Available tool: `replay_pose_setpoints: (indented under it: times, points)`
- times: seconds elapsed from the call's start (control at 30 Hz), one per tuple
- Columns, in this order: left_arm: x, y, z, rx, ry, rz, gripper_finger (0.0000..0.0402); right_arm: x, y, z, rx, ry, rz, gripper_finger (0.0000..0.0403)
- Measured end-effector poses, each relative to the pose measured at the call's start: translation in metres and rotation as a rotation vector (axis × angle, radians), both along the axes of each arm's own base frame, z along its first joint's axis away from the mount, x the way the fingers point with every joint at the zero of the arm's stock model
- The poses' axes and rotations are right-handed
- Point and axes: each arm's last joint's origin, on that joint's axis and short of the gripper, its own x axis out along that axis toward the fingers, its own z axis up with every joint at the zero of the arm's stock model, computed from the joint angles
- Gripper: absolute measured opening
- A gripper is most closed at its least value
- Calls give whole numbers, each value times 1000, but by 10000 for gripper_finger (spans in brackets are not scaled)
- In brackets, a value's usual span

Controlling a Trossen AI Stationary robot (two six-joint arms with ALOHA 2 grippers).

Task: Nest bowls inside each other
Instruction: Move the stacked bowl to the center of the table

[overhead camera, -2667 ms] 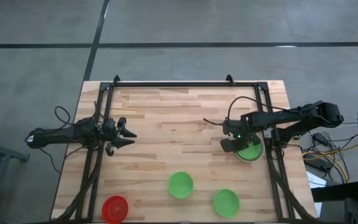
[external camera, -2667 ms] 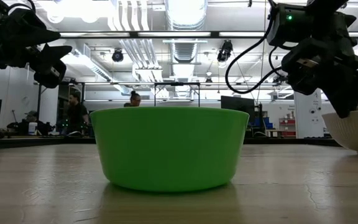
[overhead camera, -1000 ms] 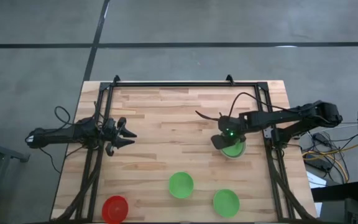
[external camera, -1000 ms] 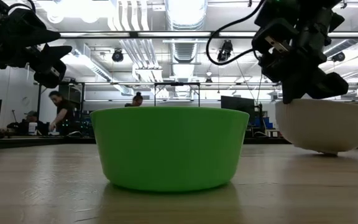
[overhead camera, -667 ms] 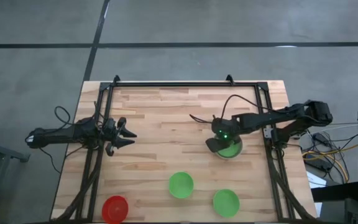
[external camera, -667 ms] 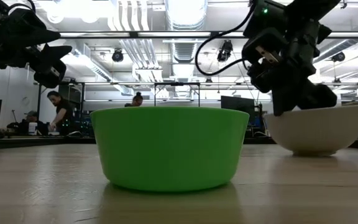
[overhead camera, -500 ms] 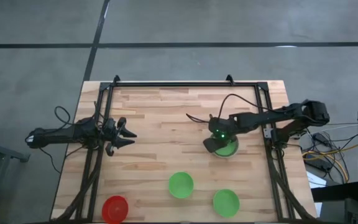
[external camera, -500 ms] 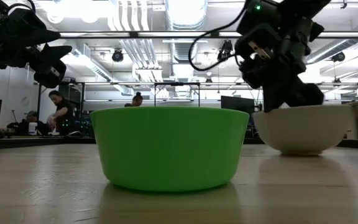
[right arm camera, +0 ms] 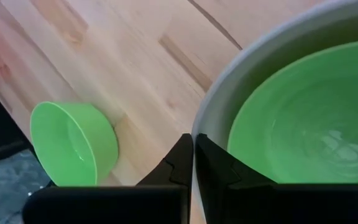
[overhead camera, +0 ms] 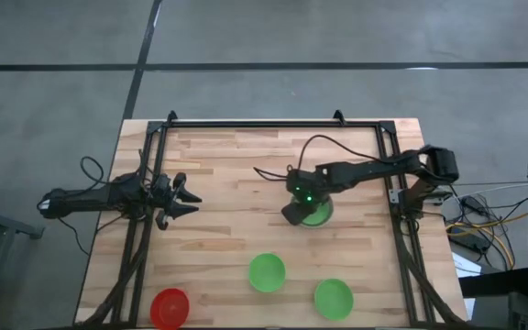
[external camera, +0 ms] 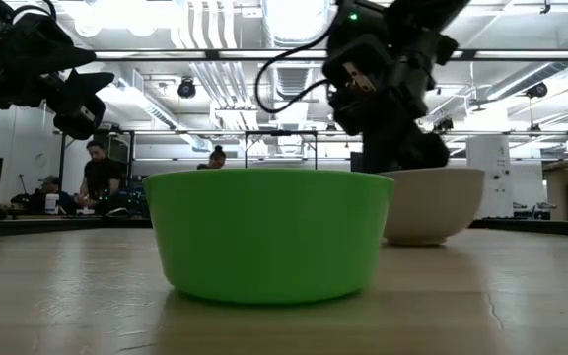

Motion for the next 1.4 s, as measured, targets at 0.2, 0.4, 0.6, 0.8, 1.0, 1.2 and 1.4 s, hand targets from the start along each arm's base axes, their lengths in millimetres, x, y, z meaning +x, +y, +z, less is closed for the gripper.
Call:
replay_pose_setpoints:
  times: [0.2, 0.4, 0.6, 0.8, 1.0, 1.2, 1.4]
  points:
    - [0, 0, 0, 0, 1, 0, 145, 27, -1, 5, -24, -30, 69, 8]
    - [0, 0, 0, 0, 0, 0, 145, 48, -2, 6, -22, -52, 120, 8]
    - [0, 0, 0, 0, 0, 0, 145, 62, -5, 6, -12, -87, 151, 8]
    - [0, 0, 0, 0, 2, 0, 145, 68, -5, 4, 14, -94, 175, 8]
    - [0, 0, 0, 0, 2, 0, 145, 70, -4, -1, 46, -93, 194, 8]
    - [0, 0, 0, 0, 2, 0, 145, 70, -4, -1, 41, -100, 204, 8]
    - [0, 0, 0, 0, 3, 0, 145, 69, -4, -1, 38, -95, 214, 8]
